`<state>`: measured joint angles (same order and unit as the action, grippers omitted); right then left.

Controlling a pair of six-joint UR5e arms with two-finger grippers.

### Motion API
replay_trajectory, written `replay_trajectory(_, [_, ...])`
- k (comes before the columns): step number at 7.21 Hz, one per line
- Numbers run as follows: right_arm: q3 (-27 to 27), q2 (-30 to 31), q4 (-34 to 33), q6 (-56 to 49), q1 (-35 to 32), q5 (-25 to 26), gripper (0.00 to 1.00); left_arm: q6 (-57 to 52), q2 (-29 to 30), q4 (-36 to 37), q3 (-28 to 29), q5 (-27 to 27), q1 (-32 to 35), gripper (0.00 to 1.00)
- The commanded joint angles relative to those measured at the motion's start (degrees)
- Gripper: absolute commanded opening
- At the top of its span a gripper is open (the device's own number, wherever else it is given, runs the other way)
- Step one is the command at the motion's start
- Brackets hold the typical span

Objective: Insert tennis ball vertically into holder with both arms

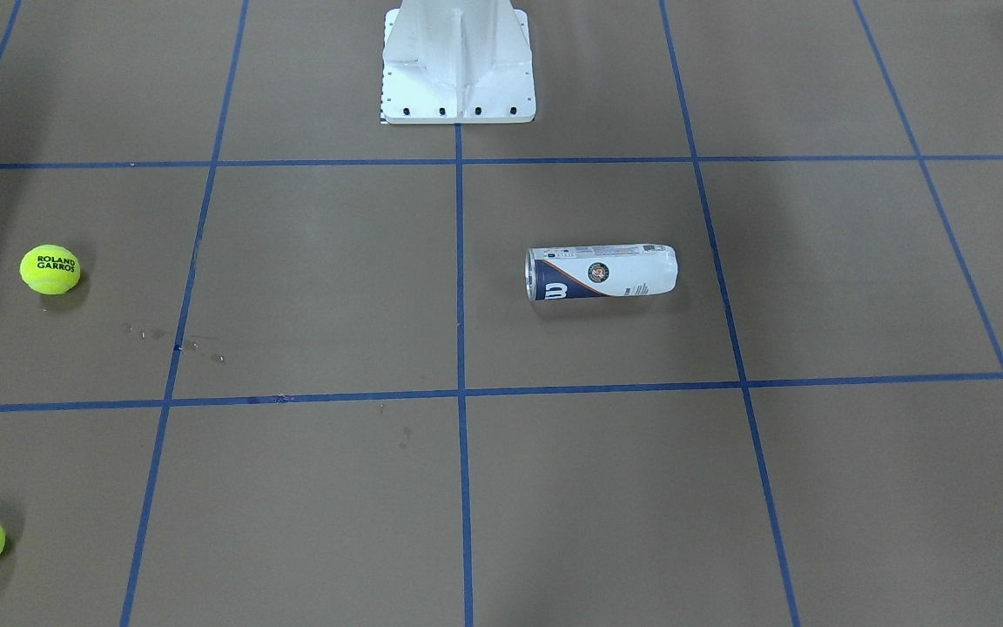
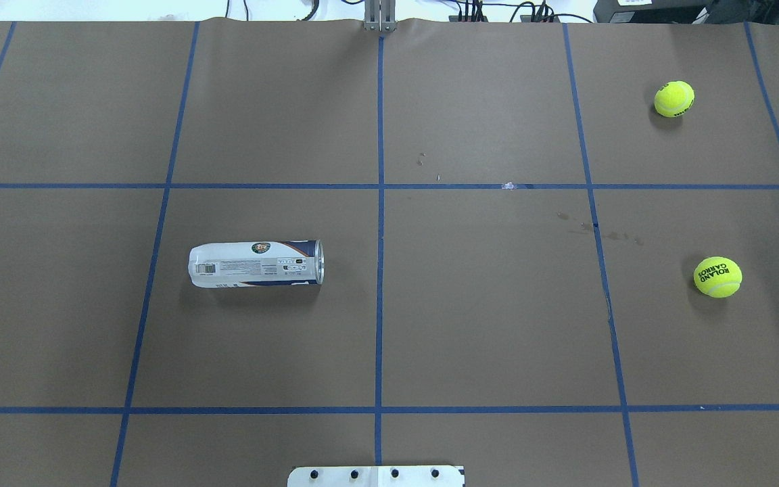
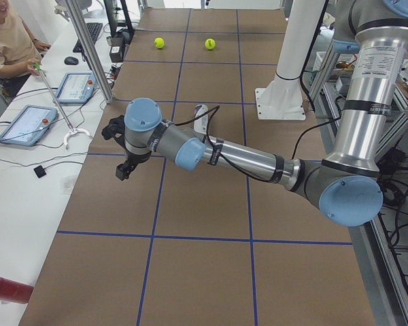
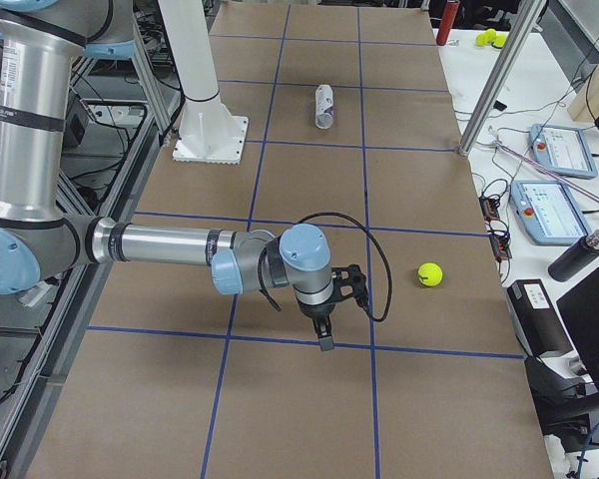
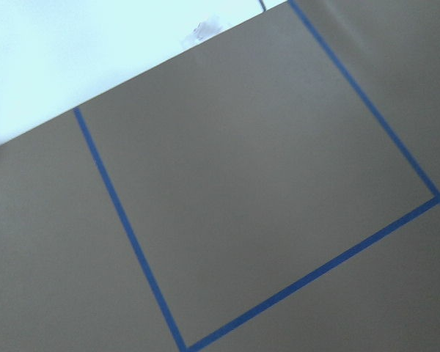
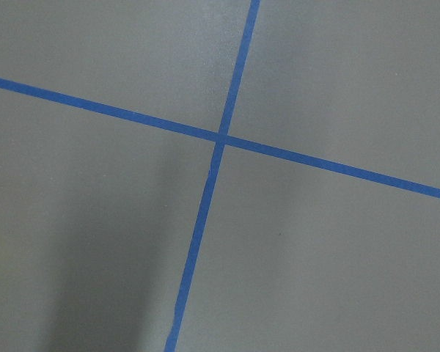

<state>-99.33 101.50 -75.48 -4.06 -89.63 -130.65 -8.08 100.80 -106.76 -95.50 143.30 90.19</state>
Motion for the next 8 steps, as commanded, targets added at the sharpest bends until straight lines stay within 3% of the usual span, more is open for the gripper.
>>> replay_trajectory(1, [0.28,0.1,0.16,0.02,-0.02,-0.31,1.0,5.15,1.76,-6.65,-0.04,2.34,-2.02,1.0])
replay_trajectory(3, [0.28,0.27,0.16,-0.07,-0.02,-0.4,1.0,8.26,2.9,-11.97,-1.08,2.08,-8.4,1.0])
replay_trajectory(8, [0.37,0.45,0.16,-0.07,-0.02,-0.31,1.0,7.03,14.67,-12.07,-2.32,1.64,-23.09,1.0])
